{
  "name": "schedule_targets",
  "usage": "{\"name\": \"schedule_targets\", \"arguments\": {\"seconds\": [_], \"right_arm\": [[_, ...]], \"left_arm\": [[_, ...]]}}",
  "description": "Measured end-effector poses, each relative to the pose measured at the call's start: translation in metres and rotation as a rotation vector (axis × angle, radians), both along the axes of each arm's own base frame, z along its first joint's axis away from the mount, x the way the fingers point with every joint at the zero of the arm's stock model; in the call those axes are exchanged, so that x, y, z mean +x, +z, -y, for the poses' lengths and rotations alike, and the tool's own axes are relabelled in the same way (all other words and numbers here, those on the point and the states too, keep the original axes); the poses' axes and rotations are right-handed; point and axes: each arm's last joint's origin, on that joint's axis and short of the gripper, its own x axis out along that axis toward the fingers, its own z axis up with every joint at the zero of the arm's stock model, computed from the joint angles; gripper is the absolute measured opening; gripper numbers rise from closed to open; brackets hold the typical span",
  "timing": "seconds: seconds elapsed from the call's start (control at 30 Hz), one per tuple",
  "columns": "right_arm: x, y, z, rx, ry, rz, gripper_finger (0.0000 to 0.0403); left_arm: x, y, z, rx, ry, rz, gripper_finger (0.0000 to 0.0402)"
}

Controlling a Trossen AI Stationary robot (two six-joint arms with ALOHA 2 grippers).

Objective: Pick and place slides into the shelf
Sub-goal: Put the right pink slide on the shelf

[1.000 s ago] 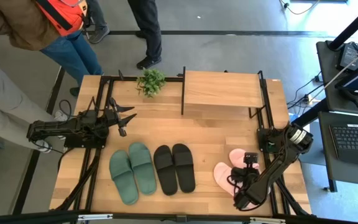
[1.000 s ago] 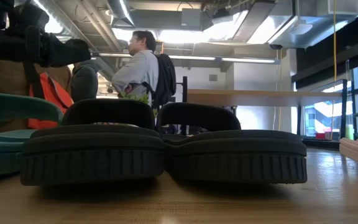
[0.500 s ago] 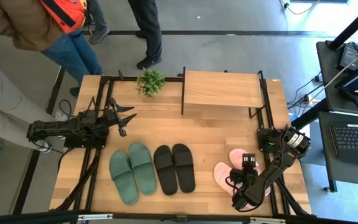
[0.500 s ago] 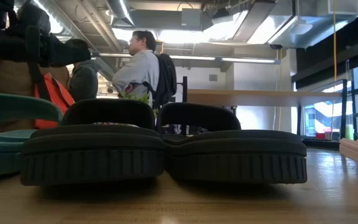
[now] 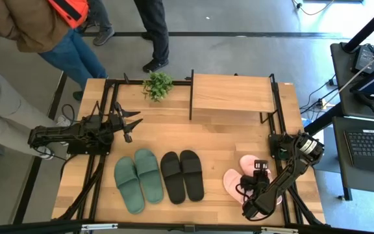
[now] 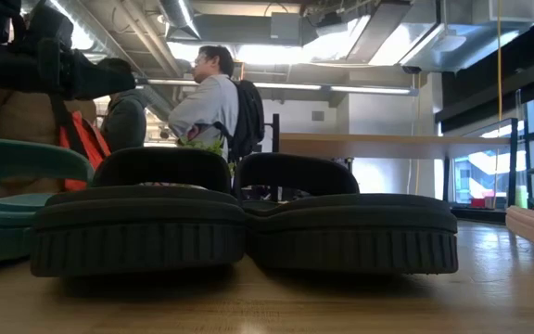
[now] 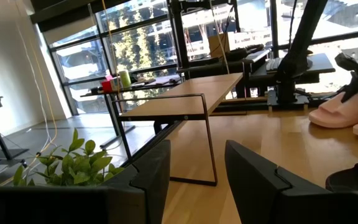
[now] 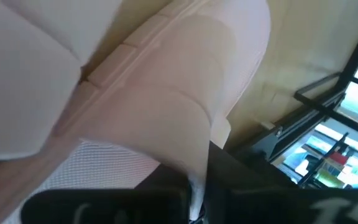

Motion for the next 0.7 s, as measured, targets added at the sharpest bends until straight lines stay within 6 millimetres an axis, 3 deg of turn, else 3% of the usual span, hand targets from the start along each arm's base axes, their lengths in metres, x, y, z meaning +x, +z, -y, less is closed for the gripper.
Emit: {"name": "schedule_targets", "arguments": {"seconds": [0.3, 0.7], "right_arm": [[0.004, 0.021, -0.006, -0.025, -0.028, -0.012, 0.0012], [0.009, 0.057, -0.011, 0.076, -0.128, 0.159, 0.0012]], "left_arm": [[0.000, 0.000, 0.000, 0.000, 0.000, 0.000, 0.0145], [0.000, 0.000, 0.000, 0.000, 0.000, 0.000, 0.0145]]}}
